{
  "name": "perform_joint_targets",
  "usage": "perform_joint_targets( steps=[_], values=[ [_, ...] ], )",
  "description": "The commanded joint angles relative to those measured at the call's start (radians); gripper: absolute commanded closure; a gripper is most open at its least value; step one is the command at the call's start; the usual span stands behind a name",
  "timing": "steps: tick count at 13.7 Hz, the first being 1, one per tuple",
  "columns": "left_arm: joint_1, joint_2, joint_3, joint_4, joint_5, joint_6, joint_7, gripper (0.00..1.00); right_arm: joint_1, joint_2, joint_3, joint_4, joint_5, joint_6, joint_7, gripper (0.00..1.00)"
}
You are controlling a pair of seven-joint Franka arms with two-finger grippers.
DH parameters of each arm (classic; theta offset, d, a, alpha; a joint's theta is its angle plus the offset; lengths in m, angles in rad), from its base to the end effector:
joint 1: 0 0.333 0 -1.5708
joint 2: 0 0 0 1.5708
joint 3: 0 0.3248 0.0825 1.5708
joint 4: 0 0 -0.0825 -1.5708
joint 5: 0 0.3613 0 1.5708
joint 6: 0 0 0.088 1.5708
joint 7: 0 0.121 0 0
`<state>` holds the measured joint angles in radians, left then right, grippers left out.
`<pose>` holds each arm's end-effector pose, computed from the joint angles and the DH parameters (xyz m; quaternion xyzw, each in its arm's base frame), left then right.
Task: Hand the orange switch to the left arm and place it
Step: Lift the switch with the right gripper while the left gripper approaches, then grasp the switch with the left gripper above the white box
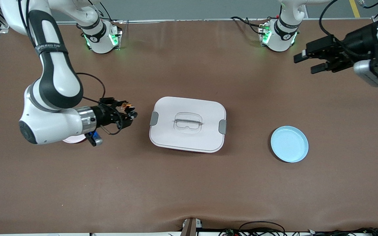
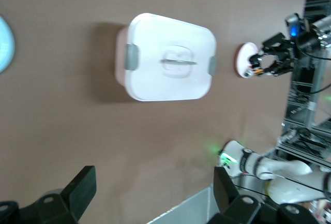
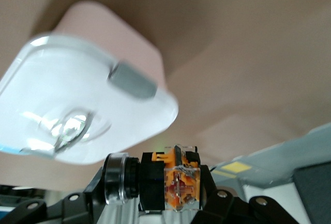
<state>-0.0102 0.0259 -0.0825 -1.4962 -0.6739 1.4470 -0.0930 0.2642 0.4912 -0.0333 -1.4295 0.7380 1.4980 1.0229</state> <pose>0.5152 -0.1293 0.6571 0.9428 -0.0284 -0.0658 0.3257 0.5979 0.2323 0.4175 -0.8249 0.3986 0.3637 0.1683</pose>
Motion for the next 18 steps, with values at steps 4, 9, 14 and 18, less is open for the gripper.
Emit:
perform_joint_targets(
  steps=[4,9,14,18],
  values=[
    [-0.005,0.095,-0.153,0.002,-0.085,0.165,-0.14,0.0,0.09,-0.02,-0.011,0.104,0.21,-0.001,0.352,1.0],
    [-0.068,0.163,-0.214,-0.002,-0.085,0.35,-0.235,0.0,0.199,-0.017,-0.01,0.201,0.284,0.204,0.742,1.0],
    [-0.146,0.224,-0.214,0.004,-0.105,0.486,-0.303,0.0,0.322,-0.01,-0.011,0.205,0.284,0.436,0.928,1.0],
    [-0.152,0.25,-0.214,0.007,-0.116,0.504,-0.304,0.0,0.383,0.0,-0.011,0.208,0.284,0.567,0.991,1.0]
  ],
)
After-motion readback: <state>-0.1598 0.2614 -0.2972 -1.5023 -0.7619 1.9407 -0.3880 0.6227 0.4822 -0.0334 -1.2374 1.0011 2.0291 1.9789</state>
